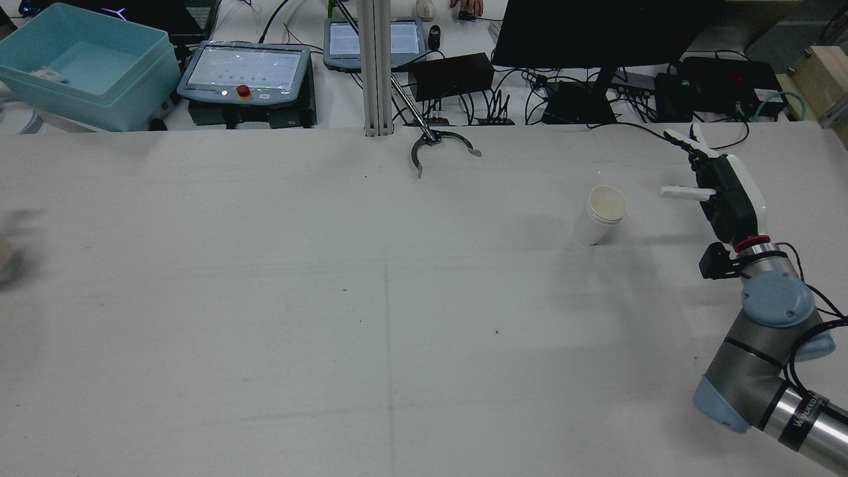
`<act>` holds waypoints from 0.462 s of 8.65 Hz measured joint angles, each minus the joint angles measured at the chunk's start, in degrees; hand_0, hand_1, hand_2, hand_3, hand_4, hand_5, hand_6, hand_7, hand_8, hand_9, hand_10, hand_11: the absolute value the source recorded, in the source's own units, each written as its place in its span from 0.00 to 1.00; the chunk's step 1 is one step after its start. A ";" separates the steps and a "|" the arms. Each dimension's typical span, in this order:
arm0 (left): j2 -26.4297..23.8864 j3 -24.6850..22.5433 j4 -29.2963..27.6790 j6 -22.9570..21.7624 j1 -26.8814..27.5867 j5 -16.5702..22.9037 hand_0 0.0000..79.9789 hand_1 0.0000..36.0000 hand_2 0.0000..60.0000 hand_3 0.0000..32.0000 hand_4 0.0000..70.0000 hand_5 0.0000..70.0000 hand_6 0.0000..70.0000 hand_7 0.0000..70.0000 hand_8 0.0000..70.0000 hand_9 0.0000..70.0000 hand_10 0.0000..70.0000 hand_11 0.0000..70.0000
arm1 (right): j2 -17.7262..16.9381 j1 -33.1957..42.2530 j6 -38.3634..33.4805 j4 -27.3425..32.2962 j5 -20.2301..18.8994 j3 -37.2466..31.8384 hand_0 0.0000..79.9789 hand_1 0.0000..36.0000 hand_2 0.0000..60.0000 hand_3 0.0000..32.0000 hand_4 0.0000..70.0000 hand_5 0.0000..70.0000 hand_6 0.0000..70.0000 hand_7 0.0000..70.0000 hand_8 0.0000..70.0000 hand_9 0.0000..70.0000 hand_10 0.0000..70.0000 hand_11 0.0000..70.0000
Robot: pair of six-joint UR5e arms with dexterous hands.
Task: Pour water
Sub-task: 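Move the right hand to the white paper cup and close fingers around it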
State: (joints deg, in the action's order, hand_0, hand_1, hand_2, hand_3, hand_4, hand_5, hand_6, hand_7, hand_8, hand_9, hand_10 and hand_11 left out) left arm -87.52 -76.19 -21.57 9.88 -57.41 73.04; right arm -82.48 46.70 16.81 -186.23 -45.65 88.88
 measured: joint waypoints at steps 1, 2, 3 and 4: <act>0.20 -0.16 -0.21 -0.05 -0.17 -0.01 0.56 1.00 1.00 0.00 0.34 1.00 0.00 0.32 0.00 0.04 0.05 0.10 | 0.61 -2.31 -0.80 0.96 1.93 -1.23 0.64 0.26 0.00 0.00 0.19 0.04 0.00 0.00 0.06 0.07 0.00 0.00; 0.43 -0.22 -0.48 -0.06 -0.31 -0.01 0.56 1.00 1.00 0.00 0.34 1.00 0.00 0.32 0.00 0.04 0.05 0.10 | 1.24 -4.01 -1.29 1.40 2.96 -1.97 0.64 0.26 0.00 0.00 0.19 0.04 0.00 0.00 0.06 0.07 0.00 0.00; 0.71 -0.24 -0.77 -0.08 -0.37 -0.01 0.56 1.00 1.00 0.00 0.34 1.00 0.00 0.32 0.00 0.04 0.05 0.10 | 1.54 -5.08 -1.46 1.56 3.41 -2.47 0.64 0.26 0.00 0.00 0.20 0.04 0.00 0.00 0.06 0.07 0.00 0.00; 0.98 -0.24 -1.15 -0.10 -0.53 -0.01 0.55 1.00 1.00 0.00 0.35 1.00 0.00 0.31 0.00 0.04 0.05 0.10 | 1.69 -5.68 -1.54 1.65 3.61 -3.35 0.64 0.26 0.00 0.00 0.20 0.05 0.00 0.00 0.06 0.07 0.00 0.00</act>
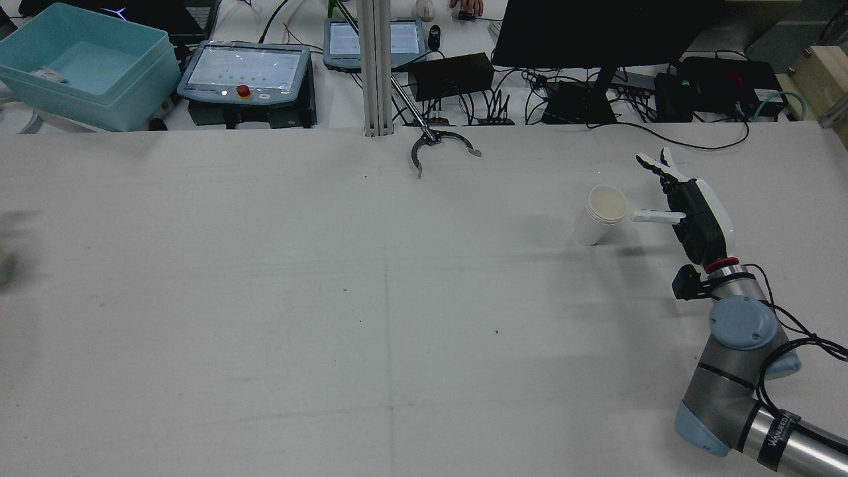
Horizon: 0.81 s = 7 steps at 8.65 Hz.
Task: Pour water
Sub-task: 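Move the right hand to the white paper cup and close fingers around it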
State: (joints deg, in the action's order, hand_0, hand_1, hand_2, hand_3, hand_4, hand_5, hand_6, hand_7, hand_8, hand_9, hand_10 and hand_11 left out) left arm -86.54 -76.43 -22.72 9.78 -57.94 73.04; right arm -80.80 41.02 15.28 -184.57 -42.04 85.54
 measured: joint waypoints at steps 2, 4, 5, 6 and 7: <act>1.41 0.10 -1.18 -0.02 -0.06 0.00 0.54 1.00 1.00 0.00 0.34 1.00 0.00 0.31 0.00 0.04 0.05 0.11 | 0.58 -0.69 0.08 -0.03 0.10 -2.10 0.65 0.27 0.00 0.00 0.21 0.06 0.00 0.00 0.06 0.07 0.00 0.00; 2.04 0.28 -1.98 -0.02 -0.19 0.00 0.53 1.00 1.00 0.00 0.35 1.00 0.00 0.31 0.00 0.04 0.05 0.11 | 1.73 -1.37 0.43 -0.31 0.03 -2.86 0.65 0.28 0.00 0.00 0.22 0.06 0.00 0.00 0.06 0.07 0.00 0.00; 2.16 0.35 -2.27 -0.02 -0.26 0.00 0.53 1.00 1.00 0.00 0.34 1.00 0.00 0.31 0.00 0.04 0.05 0.11 | 2.51 -1.91 0.75 -0.45 -0.01 -3.00 0.65 0.27 0.00 0.00 0.23 0.07 0.00 0.00 0.06 0.07 0.00 0.00; 2.21 0.46 -2.50 -0.05 -0.29 0.00 0.52 1.00 1.00 0.00 0.35 1.00 0.00 0.31 0.00 0.04 0.05 0.11 | 3.05 -2.36 1.30 -0.54 0.02 -3.05 0.65 0.27 0.00 0.00 0.23 0.07 0.00 0.00 0.06 0.08 0.00 0.00; 2.22 0.62 -2.70 -0.07 -0.31 0.00 0.52 1.00 1.00 0.00 0.35 1.00 0.00 0.31 0.00 0.04 0.05 0.11 | 3.36 -2.74 2.04 -0.53 0.06 -3.07 0.65 0.28 0.00 0.00 0.23 0.07 0.00 0.00 0.06 0.07 0.00 0.00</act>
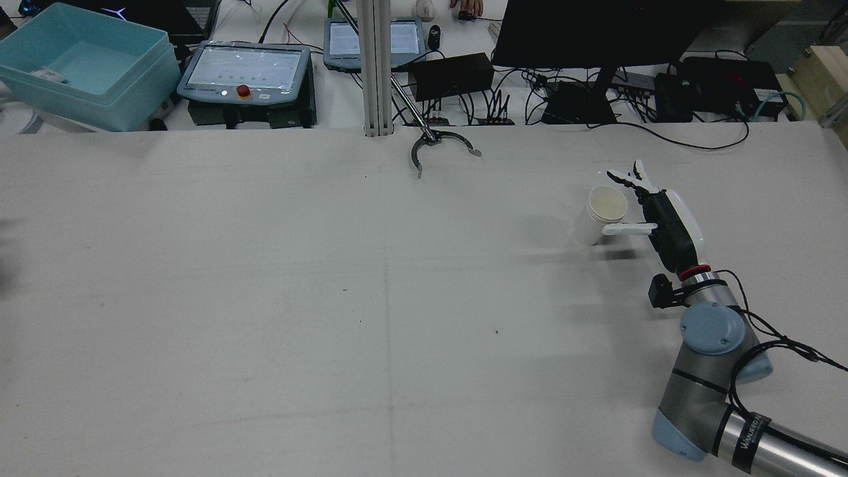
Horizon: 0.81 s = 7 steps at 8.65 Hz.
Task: Pour water
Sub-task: 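Move the right hand to the white paper cup and close fingers around it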
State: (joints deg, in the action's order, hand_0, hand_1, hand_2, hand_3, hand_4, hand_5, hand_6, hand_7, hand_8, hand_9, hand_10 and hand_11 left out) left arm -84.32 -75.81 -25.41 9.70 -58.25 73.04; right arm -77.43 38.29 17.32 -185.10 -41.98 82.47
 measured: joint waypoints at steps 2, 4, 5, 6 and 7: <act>0.02 0.21 -0.26 0.03 -0.12 0.00 0.52 1.00 1.00 0.00 0.35 1.00 0.00 0.31 0.00 0.04 0.06 0.11 | 0.91 -0.43 1.39 0.07 0.05 -0.47 0.66 0.29 0.00 0.00 0.25 0.07 0.00 0.00 0.06 0.08 0.00 0.00; 0.21 0.41 -0.47 0.02 -0.23 0.00 0.52 1.00 1.00 0.00 0.35 1.00 0.00 0.31 0.00 0.04 0.06 0.11 | 1.60 -0.53 1.82 0.08 0.33 -1.08 0.66 0.29 0.00 0.00 0.25 0.07 0.00 0.00 0.06 0.09 0.00 0.00; 0.44 0.45 -0.61 0.00 -0.25 0.00 0.52 1.00 1.00 0.00 0.35 1.00 0.00 0.32 0.00 0.04 0.06 0.11 | 1.77 -0.56 1.91 0.12 0.62 -1.64 0.66 0.29 0.00 0.00 0.26 0.07 0.00 0.01 0.06 0.09 0.00 0.00; 0.63 0.47 -0.70 -0.02 -0.27 0.00 0.52 1.00 1.00 0.00 0.35 1.00 0.00 0.32 0.00 0.04 0.06 0.11 | 1.86 -0.67 2.03 0.14 0.80 -2.08 0.66 0.29 0.00 0.00 0.26 0.08 0.00 0.01 0.06 0.09 0.00 0.00; 0.73 0.49 -0.74 -0.03 -0.28 0.00 0.52 1.00 1.00 0.00 0.35 1.00 0.00 0.32 0.00 0.04 0.05 0.11 | 1.90 -0.88 2.14 0.16 0.88 -2.32 0.65 0.28 0.00 0.00 0.26 0.08 0.01 0.02 0.06 0.09 0.00 0.00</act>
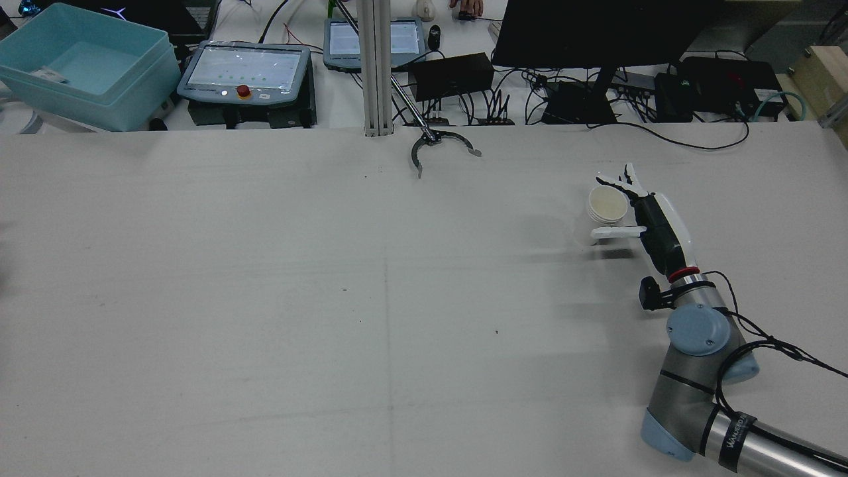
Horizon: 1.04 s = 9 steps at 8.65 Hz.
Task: Pour water
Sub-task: 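Move the right hand to the white paper cup and close fingers around it, then lift the white paper cup off the table with the right hand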
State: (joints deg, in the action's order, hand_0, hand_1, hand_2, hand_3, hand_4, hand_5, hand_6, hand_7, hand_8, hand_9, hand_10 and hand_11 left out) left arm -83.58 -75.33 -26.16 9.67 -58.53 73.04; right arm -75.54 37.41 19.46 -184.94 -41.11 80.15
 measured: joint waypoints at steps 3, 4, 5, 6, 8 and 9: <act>0.03 -0.10 0.08 0.02 -0.22 0.00 0.53 1.00 1.00 0.00 0.36 1.00 0.00 0.33 0.00 0.04 0.05 0.11 | 0.44 -0.61 0.25 -0.01 0.00 -0.19 0.66 0.29 0.00 0.00 0.27 0.08 0.01 0.02 0.06 0.09 0.00 0.00; 0.04 -0.19 0.11 0.05 -0.44 0.00 0.53 1.00 1.00 0.00 0.36 1.00 0.00 0.33 0.00 0.04 0.05 0.11 | 0.65 -0.81 0.52 -0.01 -0.02 -0.19 0.66 0.29 0.00 0.00 0.27 0.08 0.01 0.02 0.06 0.09 0.00 0.00; 0.05 -0.30 0.13 0.07 -0.60 0.00 0.53 1.00 1.00 0.00 0.36 1.00 0.00 0.33 0.00 0.04 0.05 0.11 | 0.75 -0.92 0.79 -0.01 -0.02 -0.21 0.66 0.28 0.00 0.00 0.27 0.08 0.02 0.02 0.06 0.09 0.00 0.00; 0.07 -0.39 0.14 0.07 -0.71 0.00 0.54 1.00 1.00 0.00 0.36 1.00 0.00 0.33 0.00 0.04 0.05 0.11 | 0.79 -0.98 0.99 -0.02 -0.02 -0.23 0.67 0.30 0.00 0.00 0.27 0.10 0.02 0.04 0.06 0.10 0.00 0.00; 0.08 -0.56 0.17 0.05 -0.77 0.00 0.53 1.00 1.00 0.00 0.36 1.00 0.00 0.33 0.00 0.05 0.05 0.11 | 0.82 -1.02 1.27 -0.03 0.03 -0.25 0.68 0.30 0.00 0.00 0.32 0.28 0.17 0.28 0.22 0.35 0.21 0.33; 0.08 -0.65 0.20 0.02 -0.82 0.00 0.54 1.00 1.00 0.00 0.36 1.00 0.00 0.33 0.00 0.05 0.05 0.11 | 0.83 -1.02 1.32 -0.05 0.05 -0.24 0.68 0.30 0.00 0.00 0.34 0.33 0.21 0.38 0.28 0.44 0.23 0.35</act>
State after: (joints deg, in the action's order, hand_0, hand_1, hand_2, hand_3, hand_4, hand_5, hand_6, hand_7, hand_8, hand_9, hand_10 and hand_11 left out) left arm -83.50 -75.98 -25.96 9.70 -59.35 73.04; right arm -74.71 36.39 20.78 -184.99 -41.06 79.91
